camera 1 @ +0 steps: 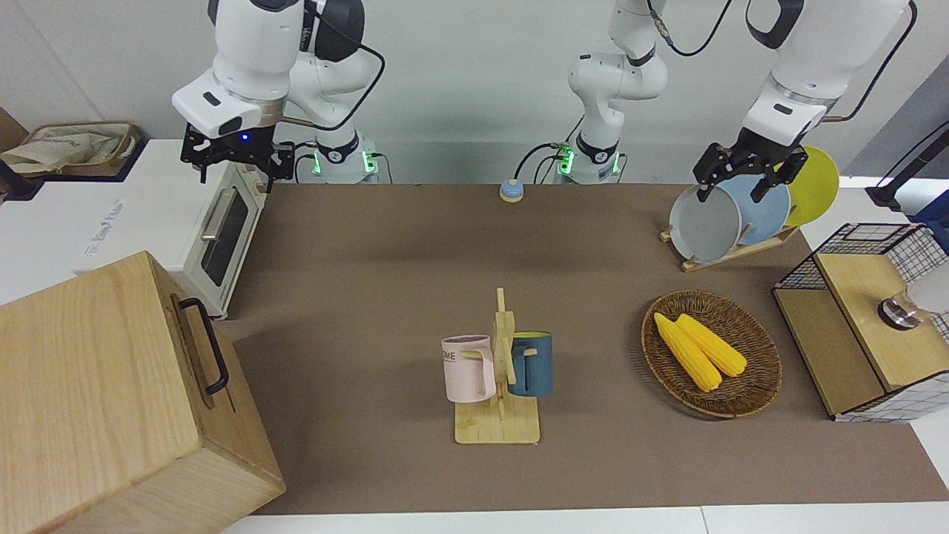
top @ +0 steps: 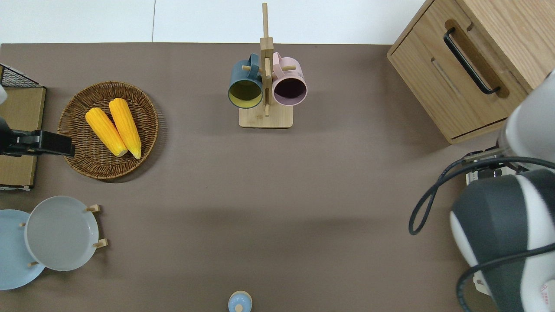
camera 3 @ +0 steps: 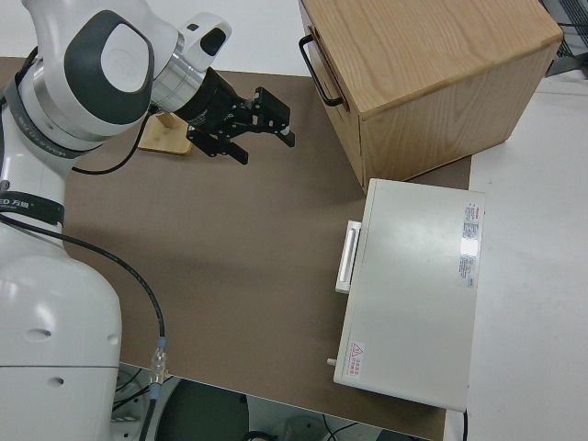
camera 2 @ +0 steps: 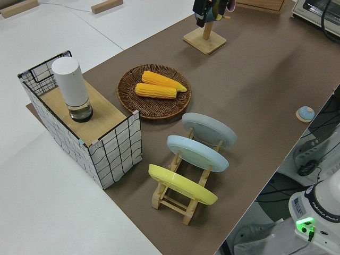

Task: Slide drawer open with right arm
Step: 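Reach the right gripper up toward the black drawer handle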

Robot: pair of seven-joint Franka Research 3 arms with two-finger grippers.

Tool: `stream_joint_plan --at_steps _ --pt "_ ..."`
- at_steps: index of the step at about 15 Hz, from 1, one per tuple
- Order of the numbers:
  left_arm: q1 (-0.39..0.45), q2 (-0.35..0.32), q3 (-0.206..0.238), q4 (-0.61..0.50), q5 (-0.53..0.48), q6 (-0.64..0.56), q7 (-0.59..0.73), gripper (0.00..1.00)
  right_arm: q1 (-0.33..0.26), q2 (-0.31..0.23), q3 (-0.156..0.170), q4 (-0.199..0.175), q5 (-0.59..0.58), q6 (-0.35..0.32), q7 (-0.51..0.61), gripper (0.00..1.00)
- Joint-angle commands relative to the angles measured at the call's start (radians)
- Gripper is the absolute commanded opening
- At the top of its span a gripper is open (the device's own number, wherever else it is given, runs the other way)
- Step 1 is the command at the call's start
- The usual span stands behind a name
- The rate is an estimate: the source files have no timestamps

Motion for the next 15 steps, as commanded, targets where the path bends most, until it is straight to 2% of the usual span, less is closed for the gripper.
stream_joint_plan --at_steps 1,3,8,12,15 --pt "-0.017 0.012 0.016 0.02 0.014 0.001 0.006 1.0 0.006 0.048 0.056 0.004 -0.171 -0.018 0.006 0.99" --pt "-0.017 0.012 0.016 0.02 0.015 0.001 0.006 1.0 0.008 0.068 0.075 -0.007 -0.243 -0.001 0.005 0.99" --pt "-0.017 0.012 0.016 0.02 0.014 0.001 0.006 1.0 0.01 0.115 0.078 -0.046 -0.412 0.098 0.011 0.99" --pt "-0.017 0.012 0.016 0.02 0.014 0.001 0.006 1.0 0.037 0.168 0.084 -0.06 -0.619 0.132 0.017 0.987" --pt "-0.017 0.012 0.016 0.02 0.014 0.001 0.006 1.0 0.051 0.191 0.084 -0.086 -0.715 0.183 0.073 0.987"
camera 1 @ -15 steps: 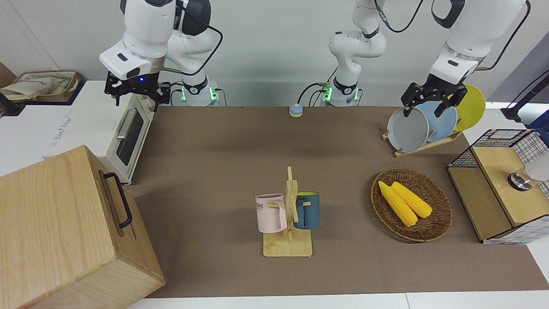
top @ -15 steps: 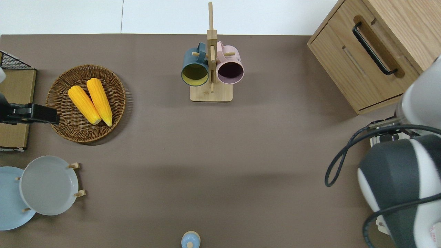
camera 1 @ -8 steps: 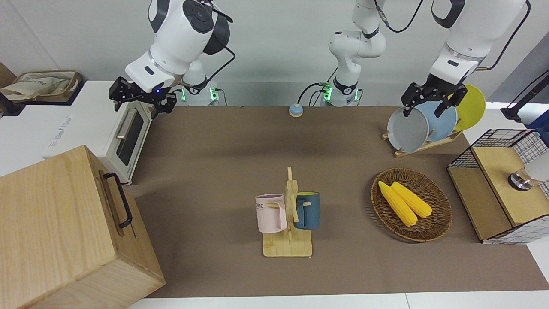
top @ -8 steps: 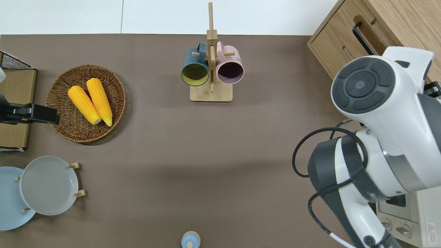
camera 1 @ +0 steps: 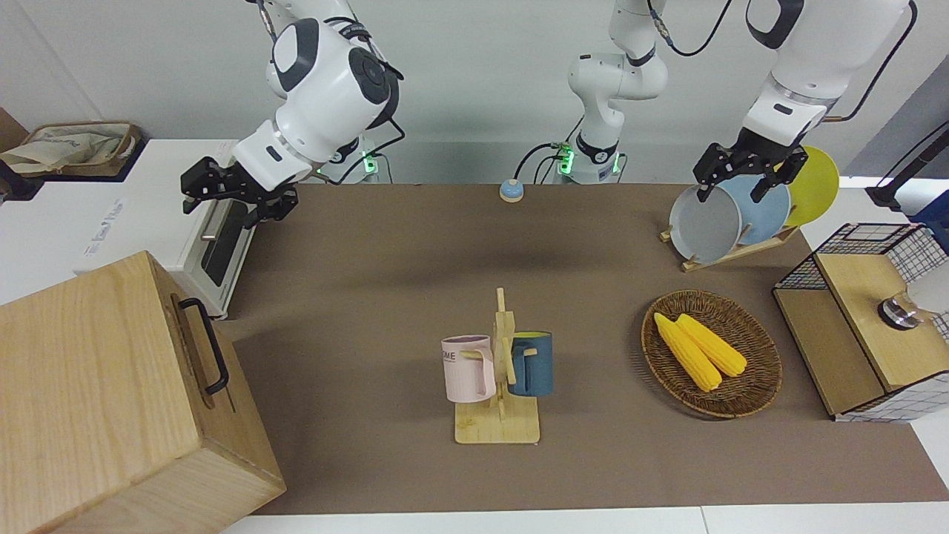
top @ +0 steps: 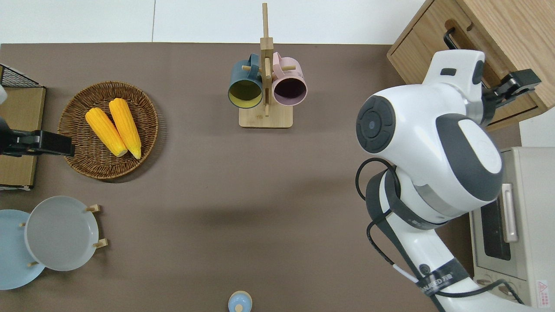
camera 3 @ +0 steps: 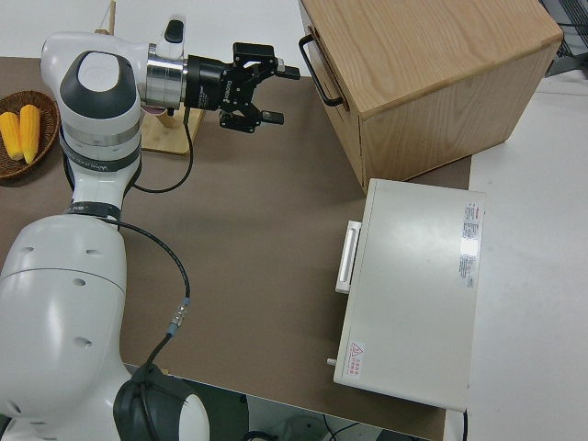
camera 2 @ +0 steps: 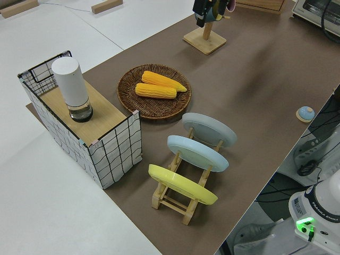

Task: Slide drawer open with right arm
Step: 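Reach the right gripper up toward the black drawer handle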

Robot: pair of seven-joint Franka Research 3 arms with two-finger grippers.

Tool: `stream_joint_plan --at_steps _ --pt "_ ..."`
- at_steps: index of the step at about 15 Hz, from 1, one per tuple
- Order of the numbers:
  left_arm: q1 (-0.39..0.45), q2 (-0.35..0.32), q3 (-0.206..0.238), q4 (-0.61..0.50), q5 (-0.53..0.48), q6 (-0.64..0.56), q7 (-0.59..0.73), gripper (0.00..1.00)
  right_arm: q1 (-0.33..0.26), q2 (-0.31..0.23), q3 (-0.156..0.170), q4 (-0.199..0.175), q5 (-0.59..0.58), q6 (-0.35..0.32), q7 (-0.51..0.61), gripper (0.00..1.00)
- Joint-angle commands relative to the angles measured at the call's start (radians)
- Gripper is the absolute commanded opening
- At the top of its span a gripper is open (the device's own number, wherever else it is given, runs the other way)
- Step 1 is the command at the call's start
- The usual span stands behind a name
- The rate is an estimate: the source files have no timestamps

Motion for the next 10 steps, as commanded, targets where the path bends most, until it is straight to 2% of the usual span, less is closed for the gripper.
stream_joint_plan --at_steps 1,7,10 --pt "-0.017 0.012 0.016 0.02 0.015 0.001 0.006 1.0 0.011 0.027 0.0 -0.041 -0.135 0.056 0.094 0.987" --pt "-0.017 0.012 0.016 0.02 0.014 0.001 0.006 1.0 0.011 0.124 0.0 -0.041 -0.301 0.082 0.243 0.987" --pt "-0.017 0.012 0.016 0.02 0.014 0.001 0.006 1.0 0.01 0.15 0.0 -0.041 -0.328 0.109 0.294 0.987"
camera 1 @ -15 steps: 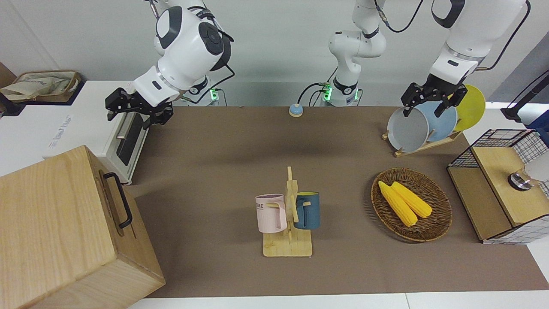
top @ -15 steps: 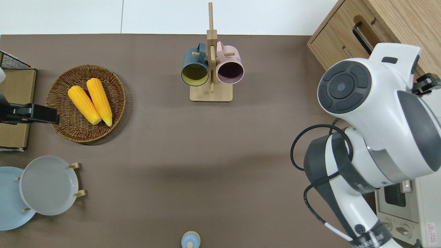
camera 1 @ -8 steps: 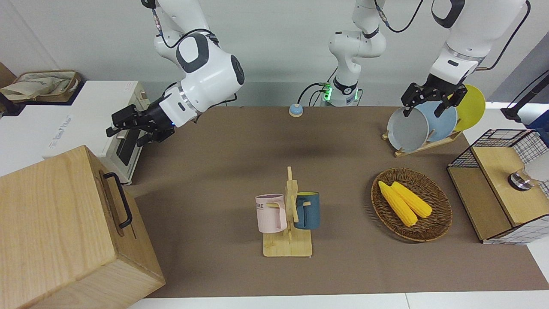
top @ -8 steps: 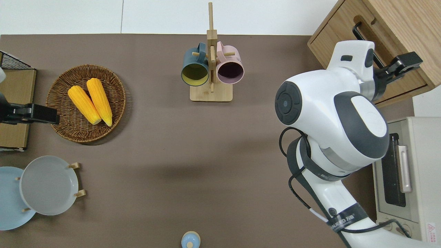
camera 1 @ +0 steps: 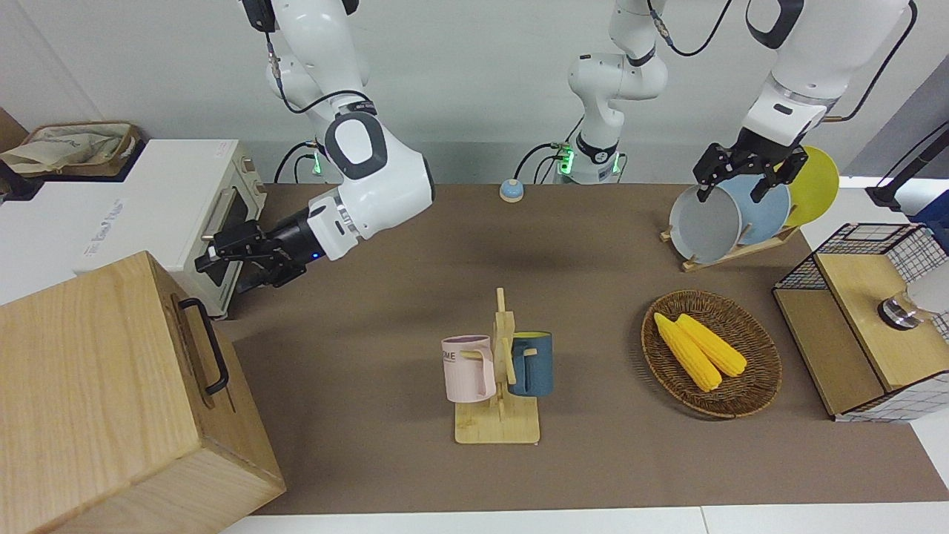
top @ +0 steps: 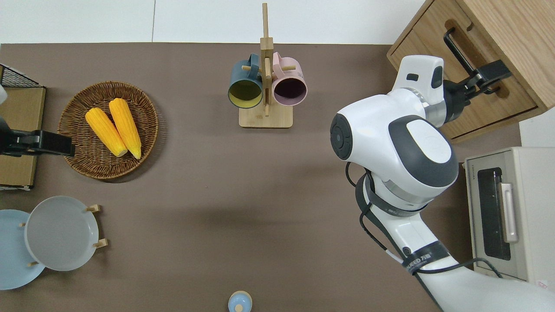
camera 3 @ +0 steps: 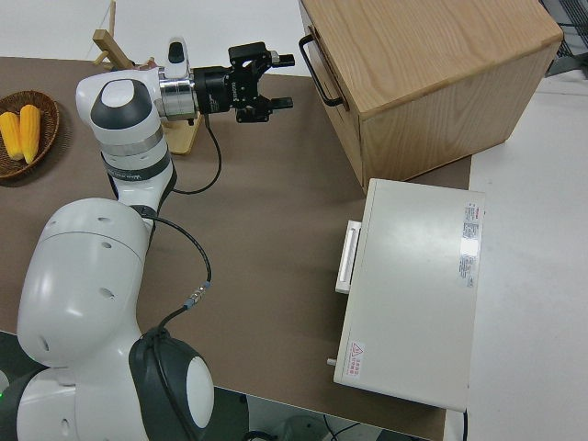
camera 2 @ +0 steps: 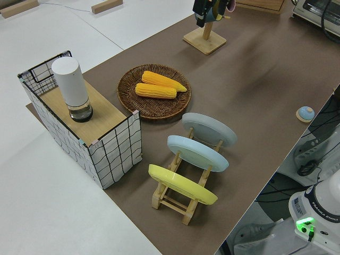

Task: Slide drawer open with right arm
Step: 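Reach the right gripper up toward the black drawer handle, then close the right gripper on the black drawer handle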

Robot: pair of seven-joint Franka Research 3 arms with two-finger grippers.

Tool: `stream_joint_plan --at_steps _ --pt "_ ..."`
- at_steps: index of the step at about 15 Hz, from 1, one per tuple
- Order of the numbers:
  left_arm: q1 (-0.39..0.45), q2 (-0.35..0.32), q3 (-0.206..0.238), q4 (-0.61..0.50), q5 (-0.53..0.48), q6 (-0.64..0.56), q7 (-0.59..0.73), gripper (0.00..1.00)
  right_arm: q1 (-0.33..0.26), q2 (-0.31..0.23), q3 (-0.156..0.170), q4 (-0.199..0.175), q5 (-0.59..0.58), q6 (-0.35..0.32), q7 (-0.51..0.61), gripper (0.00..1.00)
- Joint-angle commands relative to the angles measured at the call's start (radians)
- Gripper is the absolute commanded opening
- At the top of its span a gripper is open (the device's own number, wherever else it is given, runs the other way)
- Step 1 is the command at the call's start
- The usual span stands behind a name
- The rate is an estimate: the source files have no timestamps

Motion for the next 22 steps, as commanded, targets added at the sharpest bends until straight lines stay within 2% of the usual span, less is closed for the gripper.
stream_joint_plan --at_steps 1,5,7,12,22 --pt "-0.017 0.012 0.016 0.02 0.014 0.001 0.006 1.0 -0.005 0.026 0.0 -0.007 -0.066 0.046 0.072 0.987" --pt "-0.017 0.012 0.016 0.02 0.015 0.001 0.006 1.0 -0.006 0.06 0.0 -0.004 -0.161 0.058 0.084 0.983" --pt "-0.017 0.012 0.016 0.02 0.014 0.001 0.006 1.0 -0.015 0.068 0.0 -0.007 -0.196 0.08 0.136 0.983" --pt "-0.017 0.012 0.016 0.02 0.014 0.001 0.006 1.0 -0.046 0.071 -0.001 -0.008 -0.232 0.144 0.172 0.981" --pt "-0.017 0.012 0.016 0.02 0.014 0.001 0.006 1.0 -0.072 0.126 -0.006 -0.008 -0.318 0.152 0.284 0.979"
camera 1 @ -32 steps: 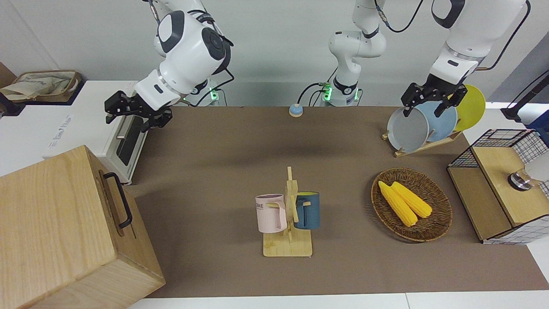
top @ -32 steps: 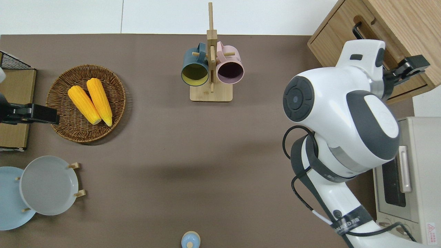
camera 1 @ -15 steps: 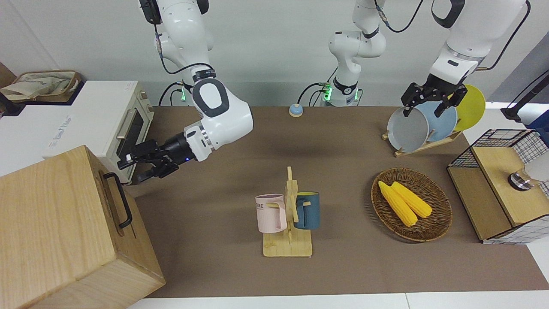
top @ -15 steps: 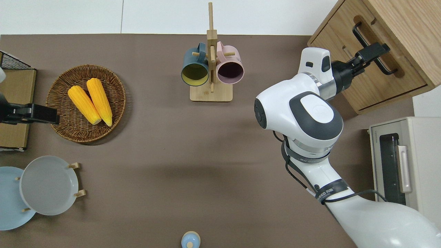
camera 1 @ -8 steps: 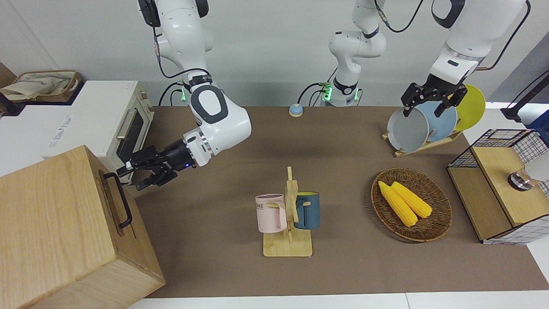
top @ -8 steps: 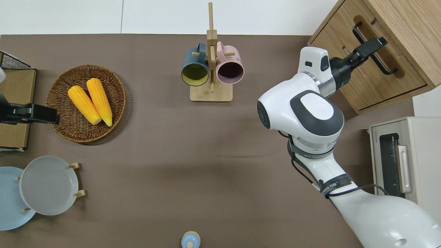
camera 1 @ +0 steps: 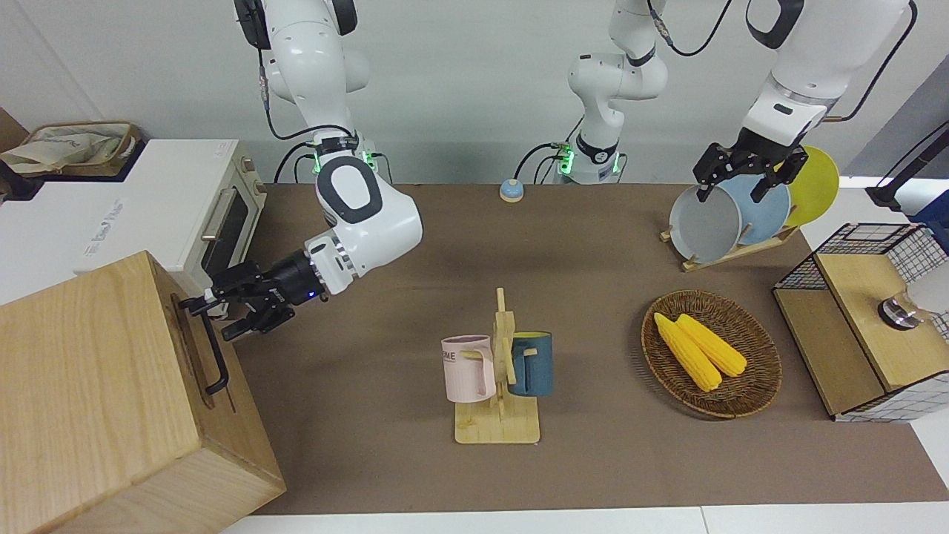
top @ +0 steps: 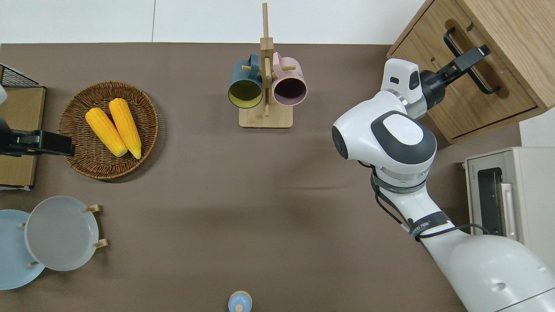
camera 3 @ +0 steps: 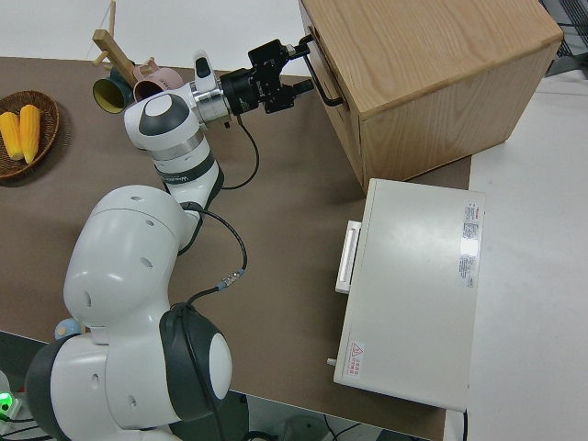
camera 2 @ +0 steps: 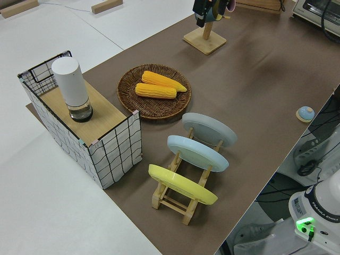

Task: Slide drawer open with right arm
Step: 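Close the right gripper on the black drawer handle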

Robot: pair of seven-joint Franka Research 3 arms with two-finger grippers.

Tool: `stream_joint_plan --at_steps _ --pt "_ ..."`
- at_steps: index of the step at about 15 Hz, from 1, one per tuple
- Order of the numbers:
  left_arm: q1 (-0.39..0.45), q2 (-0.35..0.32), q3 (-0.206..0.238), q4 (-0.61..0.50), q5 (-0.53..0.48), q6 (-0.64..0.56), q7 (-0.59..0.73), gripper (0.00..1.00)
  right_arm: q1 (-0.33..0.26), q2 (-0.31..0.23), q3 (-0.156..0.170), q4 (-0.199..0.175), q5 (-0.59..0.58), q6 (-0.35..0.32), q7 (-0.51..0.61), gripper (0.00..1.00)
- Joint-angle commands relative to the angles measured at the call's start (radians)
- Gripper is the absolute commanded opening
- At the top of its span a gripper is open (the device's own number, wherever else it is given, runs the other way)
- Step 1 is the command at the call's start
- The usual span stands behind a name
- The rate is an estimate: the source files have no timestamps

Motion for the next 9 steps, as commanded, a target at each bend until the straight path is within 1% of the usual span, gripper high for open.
stream_joint_plan --at_steps 1,4,5,7,8,9 --pt "-0.017 0.012 0.016 0.02 0.015 0.001 0.006 1.0 -0.021 0.02 0.009 -0.006 -0.065 0.019 0.058 0.973" --pt "-0.017 0.012 0.016 0.02 0.014 0.001 0.006 1.0 -0.027 0.023 0.009 -0.006 -0.083 0.02 0.063 0.946" --pt "-0.017 0.012 0.016 0.02 0.015 0.001 0.006 1.0 -0.032 0.026 0.009 -0.006 -0.092 0.02 0.063 0.919" --pt "-0.017 0.012 0.016 0.02 0.015 0.001 0.006 1.0 -0.034 0.03 0.009 -0.006 -0.109 0.022 0.075 0.835" --pt "-0.017 0.012 0.016 0.02 0.015 0.001 0.006 1.0 -0.034 0.03 0.009 -0.006 -0.109 0.021 0.08 0.775" --pt "-0.017 0.012 0.016 0.02 0.014 0.001 0.006 1.0 -0.032 0.031 0.009 -0.006 -0.109 0.02 0.081 0.687"
